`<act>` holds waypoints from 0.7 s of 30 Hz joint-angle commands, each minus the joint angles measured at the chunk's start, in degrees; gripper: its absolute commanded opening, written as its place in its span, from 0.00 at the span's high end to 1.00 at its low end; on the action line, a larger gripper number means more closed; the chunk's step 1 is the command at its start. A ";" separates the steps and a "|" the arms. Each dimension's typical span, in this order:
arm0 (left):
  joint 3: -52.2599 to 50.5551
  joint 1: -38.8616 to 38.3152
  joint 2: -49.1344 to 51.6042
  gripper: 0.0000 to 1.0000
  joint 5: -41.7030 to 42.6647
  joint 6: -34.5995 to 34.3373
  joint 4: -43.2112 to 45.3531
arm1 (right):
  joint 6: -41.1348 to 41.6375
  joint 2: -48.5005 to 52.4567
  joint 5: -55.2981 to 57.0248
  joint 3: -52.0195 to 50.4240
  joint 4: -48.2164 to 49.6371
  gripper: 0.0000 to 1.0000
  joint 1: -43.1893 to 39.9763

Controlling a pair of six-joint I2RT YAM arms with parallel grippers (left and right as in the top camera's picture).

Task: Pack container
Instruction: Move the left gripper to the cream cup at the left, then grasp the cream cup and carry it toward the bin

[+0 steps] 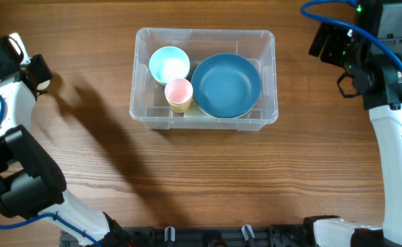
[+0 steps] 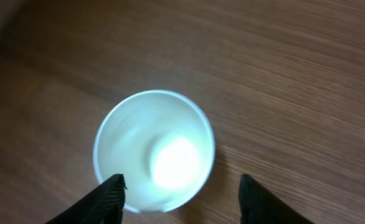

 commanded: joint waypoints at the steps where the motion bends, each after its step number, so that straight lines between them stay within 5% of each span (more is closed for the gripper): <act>1: -0.04 0.00 2.78 0.43 3.98 4.96 1.31 | 0.20 0.72 0.76 0.81 0.15 0.00 -0.09; 10: -0.04 0.02 5.99 0.46 3.30 5.01 4.20 | 0.17 0.72 0.76 0.81 0.13 0.00 -0.09; 16: -0.04 0.02 7.37 0.65 3.21 5.01 4.94 | 0.20 0.72 0.76 0.81 0.15 0.00 -0.09; 21: -0.04 0.02 9.64 0.69 2.38 5.01 5.38 | 0.20 0.72 0.76 0.81 0.15 0.00 -0.09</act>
